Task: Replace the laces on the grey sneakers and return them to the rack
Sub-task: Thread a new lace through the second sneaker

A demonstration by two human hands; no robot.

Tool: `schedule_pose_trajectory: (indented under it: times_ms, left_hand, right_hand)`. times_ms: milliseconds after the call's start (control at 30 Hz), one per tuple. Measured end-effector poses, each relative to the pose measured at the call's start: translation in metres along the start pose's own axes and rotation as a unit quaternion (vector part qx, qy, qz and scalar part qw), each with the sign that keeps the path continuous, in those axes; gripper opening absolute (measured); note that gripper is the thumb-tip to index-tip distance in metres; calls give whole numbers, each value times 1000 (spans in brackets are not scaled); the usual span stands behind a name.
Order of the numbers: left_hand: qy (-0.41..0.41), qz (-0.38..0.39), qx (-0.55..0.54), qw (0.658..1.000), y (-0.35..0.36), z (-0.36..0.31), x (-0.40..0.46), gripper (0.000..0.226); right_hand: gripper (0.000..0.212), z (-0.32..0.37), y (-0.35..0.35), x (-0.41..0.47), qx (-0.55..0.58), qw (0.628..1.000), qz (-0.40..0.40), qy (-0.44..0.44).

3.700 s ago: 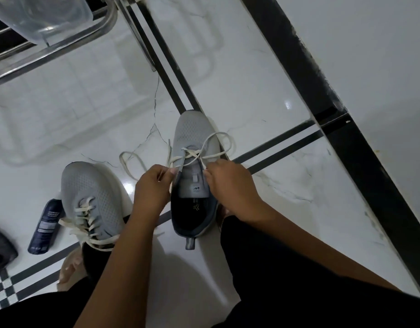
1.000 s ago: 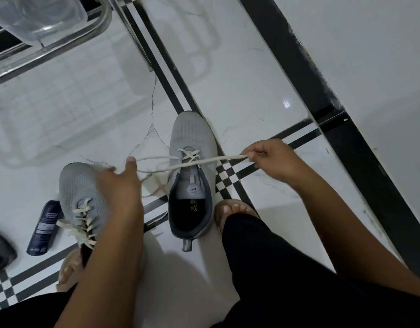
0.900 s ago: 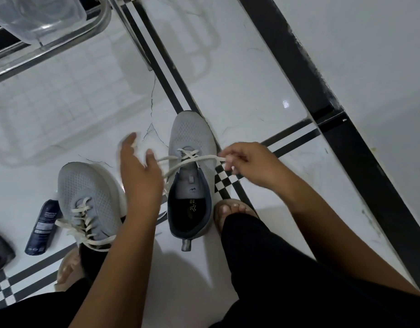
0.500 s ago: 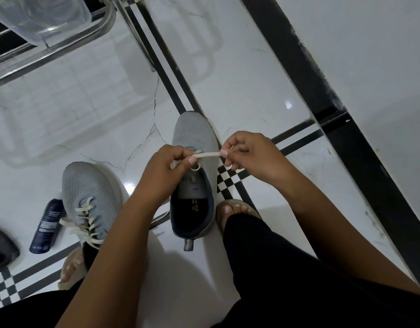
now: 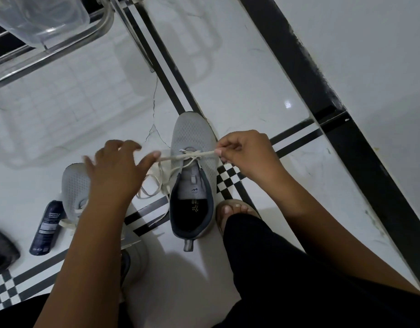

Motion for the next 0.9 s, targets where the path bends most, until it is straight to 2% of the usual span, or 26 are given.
schedule_pose_trajectory:
  times_ms: [33, 100, 167, 300, 433, 533, 600, 700, 733, 833, 900]
  left_hand:
    - [12, -13, -106, 994, 0, -10, -2, 43]
    - [27, 36, -287, 957, 6, -36, -7, 30]
    - [43, 90, -340, 935, 13, -55, -12, 25]
    - [39, 89, -321, 942, 23, -61, -17, 9]
    - [16, 86, -303, 949, 29, -61, -22, 4]
    - [0, 44, -269, 962, 33, -57, -20, 8]
    - [-11, 10, -234, 972, 34, -54, -18, 4]
    - [-8, 1, -143, 990, 40, -51, -15, 12]
    - [-6, 4, -113, 994, 44, -52, -16, 14]
    - [17, 8, -53, 998, 56, -56, -21, 17]
    - [24, -1, -45, 999, 62, -56, -25, 17]
  right_hand:
    - [13, 1, 6, -2, 14, 1000, 26, 6]
    - [20, 4, 16, -6, 42, 997, 69, 16]
    - [20, 6, 20, -8, 52, 995, 83, 11]
    - [23, 2, 16, -8, 42, 998, 50, 15]
    - [23, 0, 18, -8, 39, 999, 33, 17]
    - [13, -6, 25, -6, 54, 997, 25, 49]
    - [6, -12, 27, -4, 19, 997, 26, 69]
    - [41, -16, 40, -12, -94, 987, 112, 70]
    - [45, -17, 45, -16, -117, 983, 128, 57]
    - [23, -20, 52, -22, -130, 984, 117, 20]
    - [19, -23, 52, -22, -117, 986, 113, 28]
Point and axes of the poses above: each hand's wrist, its own x-axis towards the middle knuckle, its own y-axis out of the palm, z = x × y, the point moved 3 cm from there along x, towards the middle knuckle, and after that the axes turned 13 degrees about -z, right-handed, at the moved point
